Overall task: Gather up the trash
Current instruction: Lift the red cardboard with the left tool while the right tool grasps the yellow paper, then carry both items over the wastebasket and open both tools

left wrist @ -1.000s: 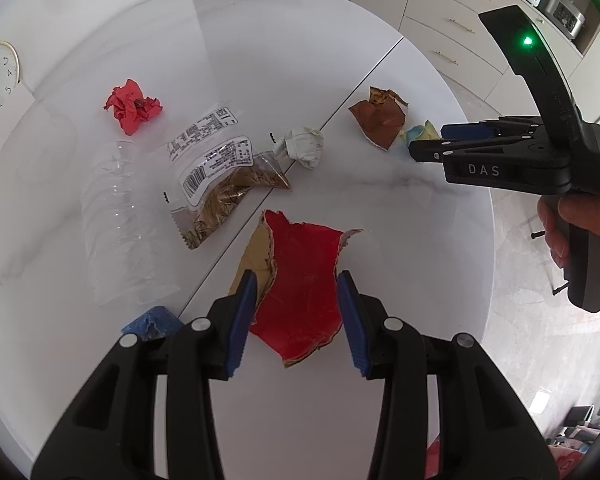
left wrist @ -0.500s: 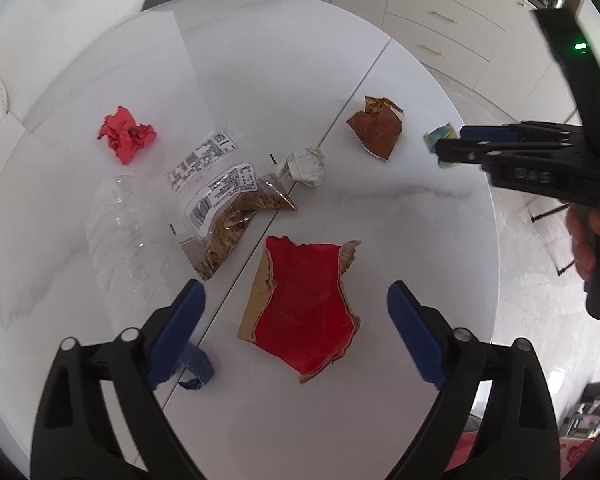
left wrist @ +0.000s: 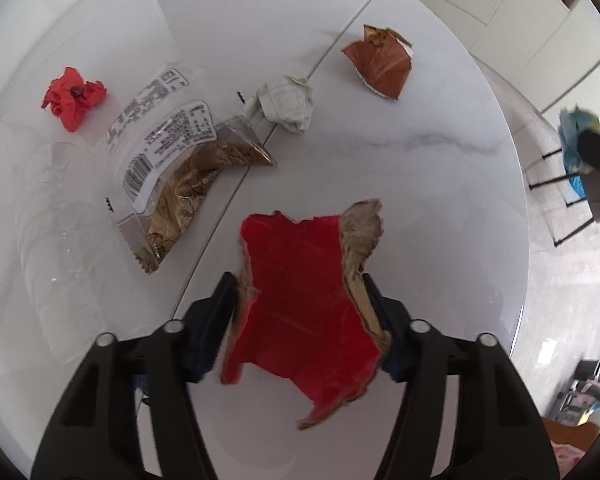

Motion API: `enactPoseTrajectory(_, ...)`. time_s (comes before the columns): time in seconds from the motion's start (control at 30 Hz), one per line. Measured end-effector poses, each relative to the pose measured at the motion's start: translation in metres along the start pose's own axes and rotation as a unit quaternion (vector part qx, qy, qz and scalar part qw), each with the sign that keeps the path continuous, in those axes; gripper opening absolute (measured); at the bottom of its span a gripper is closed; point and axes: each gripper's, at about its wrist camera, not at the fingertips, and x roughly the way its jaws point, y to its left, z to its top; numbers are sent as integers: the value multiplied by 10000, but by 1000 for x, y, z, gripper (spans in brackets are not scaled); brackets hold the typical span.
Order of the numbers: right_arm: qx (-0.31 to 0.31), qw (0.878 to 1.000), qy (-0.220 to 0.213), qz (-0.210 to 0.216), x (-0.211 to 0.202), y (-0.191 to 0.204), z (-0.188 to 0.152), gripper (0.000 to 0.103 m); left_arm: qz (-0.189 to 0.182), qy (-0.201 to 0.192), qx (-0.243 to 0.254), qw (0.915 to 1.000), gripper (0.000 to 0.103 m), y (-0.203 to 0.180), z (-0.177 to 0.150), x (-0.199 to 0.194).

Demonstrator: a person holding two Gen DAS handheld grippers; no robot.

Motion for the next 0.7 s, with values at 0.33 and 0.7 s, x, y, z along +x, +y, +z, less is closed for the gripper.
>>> enactPoseTrajectory(0.33,101,9999,-6,-3,-15,-8,-23,47,-93,-223,-414,9989,45,2,-12,-17)
enactPoseTrajectory(0.7,104,9999,40,46,-48,-29,-66,48,-329,-823,-531,9946,45,-22,-44,-83)
